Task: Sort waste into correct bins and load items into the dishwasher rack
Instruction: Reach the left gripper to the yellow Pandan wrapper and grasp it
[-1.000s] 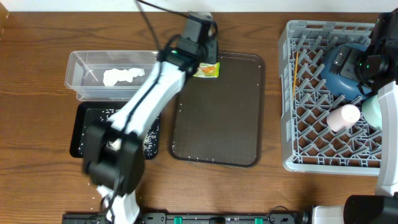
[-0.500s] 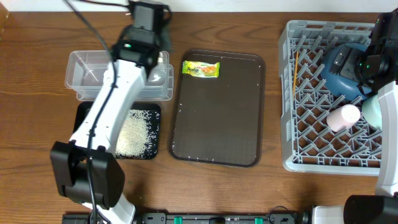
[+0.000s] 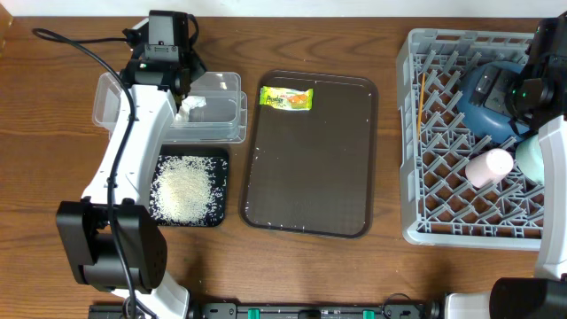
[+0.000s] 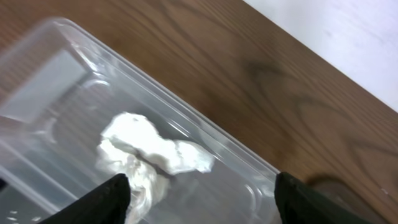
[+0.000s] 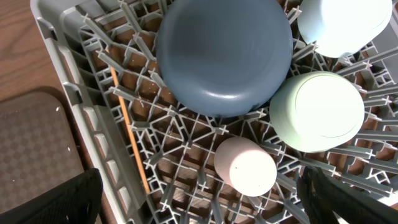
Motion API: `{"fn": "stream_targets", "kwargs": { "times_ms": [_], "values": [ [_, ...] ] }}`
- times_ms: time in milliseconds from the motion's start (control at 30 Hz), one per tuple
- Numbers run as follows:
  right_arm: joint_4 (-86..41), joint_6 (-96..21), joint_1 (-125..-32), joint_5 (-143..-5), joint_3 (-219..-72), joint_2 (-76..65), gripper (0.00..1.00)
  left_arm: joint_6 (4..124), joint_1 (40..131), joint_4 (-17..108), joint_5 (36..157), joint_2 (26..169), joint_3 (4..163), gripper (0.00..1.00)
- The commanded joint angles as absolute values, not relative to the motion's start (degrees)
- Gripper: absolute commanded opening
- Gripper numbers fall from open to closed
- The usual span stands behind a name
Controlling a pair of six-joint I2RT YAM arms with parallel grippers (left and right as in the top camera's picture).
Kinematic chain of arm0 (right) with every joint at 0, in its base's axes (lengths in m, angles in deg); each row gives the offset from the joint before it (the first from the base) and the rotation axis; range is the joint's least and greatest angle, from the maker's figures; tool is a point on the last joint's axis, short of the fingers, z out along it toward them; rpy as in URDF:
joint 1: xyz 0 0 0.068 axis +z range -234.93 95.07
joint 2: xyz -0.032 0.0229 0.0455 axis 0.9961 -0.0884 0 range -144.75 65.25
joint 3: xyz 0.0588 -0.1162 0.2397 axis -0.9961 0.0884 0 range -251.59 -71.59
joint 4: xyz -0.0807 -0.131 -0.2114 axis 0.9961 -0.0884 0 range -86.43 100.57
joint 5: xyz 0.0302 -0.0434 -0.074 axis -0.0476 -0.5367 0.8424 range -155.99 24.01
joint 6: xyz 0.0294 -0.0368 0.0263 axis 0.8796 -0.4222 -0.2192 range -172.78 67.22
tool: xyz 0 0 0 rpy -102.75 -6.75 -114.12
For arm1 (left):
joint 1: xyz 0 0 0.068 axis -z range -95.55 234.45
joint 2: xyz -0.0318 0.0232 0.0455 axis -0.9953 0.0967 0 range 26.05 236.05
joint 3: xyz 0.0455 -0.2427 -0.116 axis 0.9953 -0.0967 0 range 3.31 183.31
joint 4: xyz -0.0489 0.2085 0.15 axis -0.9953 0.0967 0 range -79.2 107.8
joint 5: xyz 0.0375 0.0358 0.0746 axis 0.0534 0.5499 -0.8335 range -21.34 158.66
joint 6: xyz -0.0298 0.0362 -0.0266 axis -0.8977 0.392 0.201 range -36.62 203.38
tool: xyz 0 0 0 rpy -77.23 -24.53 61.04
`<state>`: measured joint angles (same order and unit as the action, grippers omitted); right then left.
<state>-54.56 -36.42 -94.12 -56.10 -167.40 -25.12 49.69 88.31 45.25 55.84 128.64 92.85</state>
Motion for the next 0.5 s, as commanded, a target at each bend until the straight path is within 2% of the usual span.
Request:
{"fn": "stream_targets", "kwargs": {
  "times_ms": [0, 133, 467],
  "values": [
    [-54.62, -35.64, -94.38, -55.95, -167.42, -25.19, 0.99, 48.53, 88.55, 44.88, 65.44, 129.08, 92.67, 0.79],
    [-54.6, -35.64, -94.38, -55.95, -167.42, -25.19, 0.99, 48.55, 89.42, 43.59, 77.92, 129.14, 92.67, 0.8],
    [-54.6, -35.64, -94.38, -55.95, -167.42, -25.19, 0.99, 52.09, 100.04, 38.59, 81.33, 131.94, 92.67, 0.85]
  ]
}}
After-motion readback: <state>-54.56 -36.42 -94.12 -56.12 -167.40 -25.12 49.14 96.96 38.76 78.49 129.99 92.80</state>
